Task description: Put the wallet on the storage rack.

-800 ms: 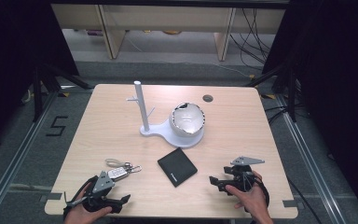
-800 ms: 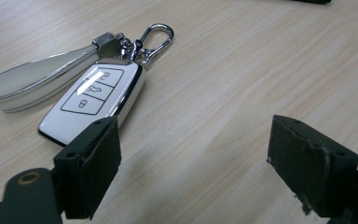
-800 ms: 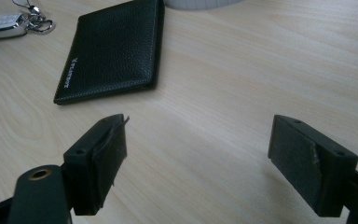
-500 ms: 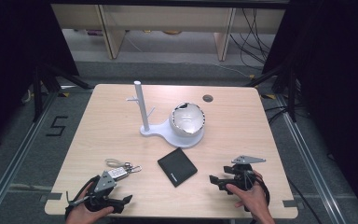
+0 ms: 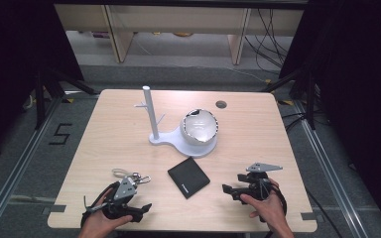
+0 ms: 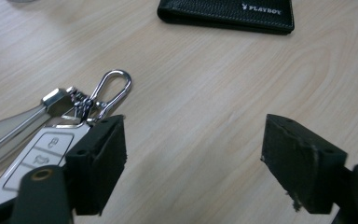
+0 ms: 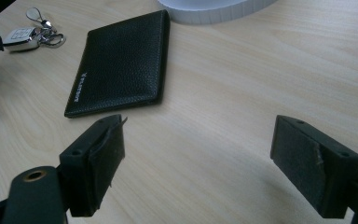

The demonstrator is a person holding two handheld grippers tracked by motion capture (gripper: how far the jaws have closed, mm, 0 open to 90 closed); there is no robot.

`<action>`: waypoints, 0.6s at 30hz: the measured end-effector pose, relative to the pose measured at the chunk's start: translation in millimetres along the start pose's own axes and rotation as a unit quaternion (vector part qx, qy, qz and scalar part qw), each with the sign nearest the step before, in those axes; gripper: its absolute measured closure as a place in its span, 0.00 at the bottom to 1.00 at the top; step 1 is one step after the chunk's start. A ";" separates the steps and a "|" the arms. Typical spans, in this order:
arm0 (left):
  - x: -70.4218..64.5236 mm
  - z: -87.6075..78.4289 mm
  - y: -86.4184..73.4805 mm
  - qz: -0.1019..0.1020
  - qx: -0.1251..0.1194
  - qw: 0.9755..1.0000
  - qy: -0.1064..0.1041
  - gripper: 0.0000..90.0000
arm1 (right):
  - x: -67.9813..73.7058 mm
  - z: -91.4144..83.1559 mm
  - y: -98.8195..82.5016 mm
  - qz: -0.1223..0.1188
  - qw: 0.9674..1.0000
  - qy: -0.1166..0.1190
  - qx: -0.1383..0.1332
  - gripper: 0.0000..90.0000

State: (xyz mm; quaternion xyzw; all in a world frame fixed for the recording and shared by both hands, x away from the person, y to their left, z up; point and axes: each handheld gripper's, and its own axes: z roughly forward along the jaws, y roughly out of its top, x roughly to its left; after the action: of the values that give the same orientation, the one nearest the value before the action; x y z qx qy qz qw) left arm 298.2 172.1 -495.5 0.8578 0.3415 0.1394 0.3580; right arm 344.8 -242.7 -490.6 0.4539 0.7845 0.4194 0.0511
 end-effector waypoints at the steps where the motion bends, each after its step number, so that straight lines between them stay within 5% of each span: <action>1: 0.0 1.3 2.4 0.002 0.000 1.000 -0.002 0.29 | 0.0 0.8 0.4 0.001 1.000 -0.002 0.003 0.20; 7: -1.1 9.4 13.6 0.009 -0.007 1.000 -0.010 0.47 | 0.2 2.2 2.9 -0.005 1.000 0.005 0.000 0.20; 9: -3.6 13.4 18.1 0.015 -0.012 1.000 -0.012 0.51 | 3.1 2.1 4.0 0.013 1.000 0.014 0.004 0.20; 11: -5.3 16.5 22.2 0.024 -0.010 0.999 -0.019 0.54 | -0.1 2.1 6.6 -0.010 1.000 0.010 -0.002 0.21; 16: -8.8 27.7 32.6 0.036 -0.003 0.999 -0.030 0.64 | -2.0 3.6 11.3 -0.008 1.000 0.015 -0.004 0.22; 17: -9.7 29.8 34.0 0.034 -0.004 0.999 -0.028 0.66 | 0.3 3.6 12.6 0.013 1.000 0.017 0.007 0.23; 18: -10.1 31.9 36.2 0.036 -0.004 0.999 -0.032 0.67 | -0.6 5.1 13.3 0.010 1.000 0.020 0.002 0.23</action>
State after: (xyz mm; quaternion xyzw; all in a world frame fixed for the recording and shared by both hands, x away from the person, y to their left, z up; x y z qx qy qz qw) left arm 323.9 130.1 -492.3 0.8720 0.2980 0.1265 0.3671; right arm 356.5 -236.9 -484.7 0.4535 0.7816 0.4272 0.0304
